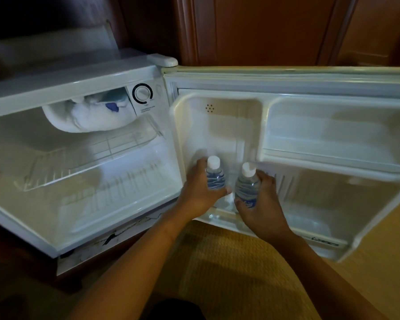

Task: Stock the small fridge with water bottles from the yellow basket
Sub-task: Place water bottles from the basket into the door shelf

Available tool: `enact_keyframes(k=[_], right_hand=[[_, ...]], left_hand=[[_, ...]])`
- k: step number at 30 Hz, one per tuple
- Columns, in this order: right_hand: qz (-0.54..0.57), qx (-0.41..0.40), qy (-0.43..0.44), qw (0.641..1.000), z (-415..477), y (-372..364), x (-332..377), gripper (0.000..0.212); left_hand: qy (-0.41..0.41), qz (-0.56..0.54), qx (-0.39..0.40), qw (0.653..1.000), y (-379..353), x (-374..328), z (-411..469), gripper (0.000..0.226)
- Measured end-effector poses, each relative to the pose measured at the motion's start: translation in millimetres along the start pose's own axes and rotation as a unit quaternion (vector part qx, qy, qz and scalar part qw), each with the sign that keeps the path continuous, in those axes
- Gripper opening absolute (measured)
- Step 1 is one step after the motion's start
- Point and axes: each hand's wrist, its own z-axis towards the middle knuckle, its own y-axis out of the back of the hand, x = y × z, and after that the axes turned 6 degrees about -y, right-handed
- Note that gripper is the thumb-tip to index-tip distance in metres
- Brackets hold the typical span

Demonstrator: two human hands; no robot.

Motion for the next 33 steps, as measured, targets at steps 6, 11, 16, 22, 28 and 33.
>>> enact_keyframes(k=[6,11,16,22,28,33], right_hand=[[0.01,0.006,0.004,1.0,-2.5,2.9,-8.6,0.082],[0.037,0.011,-0.003,0.999,1.0,-6.3,-7.5,0.08],[0.047,0.025,-0.004,0.999,7.8,-15.3,-1.2,0.079],[0.039,0.011,0.0,0.999,11.2,-29.3,5.2,0.079],[-0.025,-0.042,-0.004,0.999,7.2,-34.4,8.2,0.083],[0.006,-0.053,-0.015,0.998,3.8,-34.4,13.6,0.089]], left_hand=[[-0.036,0.062,0.077,0.994,33.0,-27.6,2.0,0.067],[-0.034,0.163,0.119,0.979,43.6,-40.9,10.7,0.039],[-0.031,0.218,0.117,0.969,47.4,-46.7,13.2,0.039],[-0.033,0.28,0.104,0.954,52.6,-58.8,14.1,0.043],[-0.047,0.321,0.122,0.938,53.4,-62.3,12.8,0.042],[-0.076,0.344,0.099,0.931,48.2,-54.6,8.0,0.062]])
